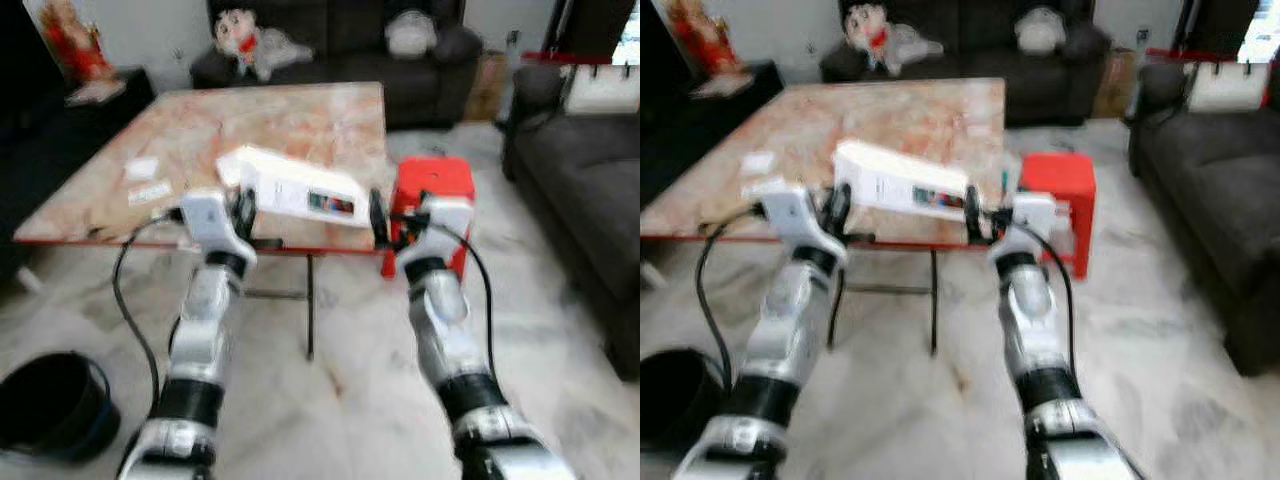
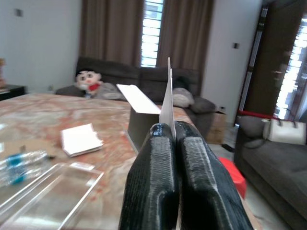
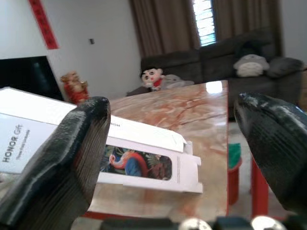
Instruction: Picking trash to rubbish bin
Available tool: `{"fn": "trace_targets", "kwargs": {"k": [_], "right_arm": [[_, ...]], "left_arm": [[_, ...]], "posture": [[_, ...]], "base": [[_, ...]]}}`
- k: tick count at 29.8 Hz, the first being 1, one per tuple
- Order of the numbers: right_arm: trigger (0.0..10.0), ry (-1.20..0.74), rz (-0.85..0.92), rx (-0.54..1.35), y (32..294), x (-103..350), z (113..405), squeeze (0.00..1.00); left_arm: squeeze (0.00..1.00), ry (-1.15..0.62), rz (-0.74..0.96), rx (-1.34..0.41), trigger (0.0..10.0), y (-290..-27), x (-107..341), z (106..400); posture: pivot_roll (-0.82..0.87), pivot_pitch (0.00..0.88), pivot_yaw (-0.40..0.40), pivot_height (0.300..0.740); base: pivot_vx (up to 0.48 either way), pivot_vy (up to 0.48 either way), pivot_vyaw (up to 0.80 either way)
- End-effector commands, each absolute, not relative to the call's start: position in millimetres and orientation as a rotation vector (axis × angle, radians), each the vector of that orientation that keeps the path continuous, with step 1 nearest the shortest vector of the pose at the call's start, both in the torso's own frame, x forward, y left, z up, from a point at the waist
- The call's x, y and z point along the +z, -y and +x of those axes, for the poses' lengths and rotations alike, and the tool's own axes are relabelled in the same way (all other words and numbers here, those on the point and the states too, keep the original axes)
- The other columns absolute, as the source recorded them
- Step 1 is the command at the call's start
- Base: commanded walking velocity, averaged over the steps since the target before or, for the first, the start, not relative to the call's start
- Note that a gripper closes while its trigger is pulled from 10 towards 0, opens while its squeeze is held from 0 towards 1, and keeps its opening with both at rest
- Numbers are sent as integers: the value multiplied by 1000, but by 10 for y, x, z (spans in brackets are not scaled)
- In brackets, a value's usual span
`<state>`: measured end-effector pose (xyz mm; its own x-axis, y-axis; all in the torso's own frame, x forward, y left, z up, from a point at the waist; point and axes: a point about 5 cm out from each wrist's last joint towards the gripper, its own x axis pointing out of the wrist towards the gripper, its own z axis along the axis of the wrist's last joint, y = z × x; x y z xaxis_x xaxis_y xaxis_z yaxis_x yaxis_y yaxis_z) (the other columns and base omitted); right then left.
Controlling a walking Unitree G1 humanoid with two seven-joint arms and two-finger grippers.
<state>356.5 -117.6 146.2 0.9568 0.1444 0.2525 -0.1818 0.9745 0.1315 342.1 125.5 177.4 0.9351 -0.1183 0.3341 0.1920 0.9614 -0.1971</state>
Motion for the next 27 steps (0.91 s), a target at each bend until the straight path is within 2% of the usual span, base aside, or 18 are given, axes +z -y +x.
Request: {"fn": "trace_targets", "kwargs": {"k": [1, 4, 27], "right_arm": [[10000, 255, 149, 186, 1105, 1496, 3568, 0], [10000, 254, 153, 185, 1105, 1494, 3568, 0], [10000, 247, 150, 199, 1090, 1474, 3563, 0]], "left_arm": [[0, 331, -208, -147, 10000, -1311, 1810, 3432], [0, 331, -209, -148, 10000, -1309, 1809, 3431], [0, 340, -225, -146, 10000, -1296, 1810, 3413]], "posture": [[-104, 9, 66, 740], [-104, 8, 66, 740], [-105, 9, 61, 740]], "base": [[0, -281, 800], [0, -275, 800], [0, 0, 800]]}}
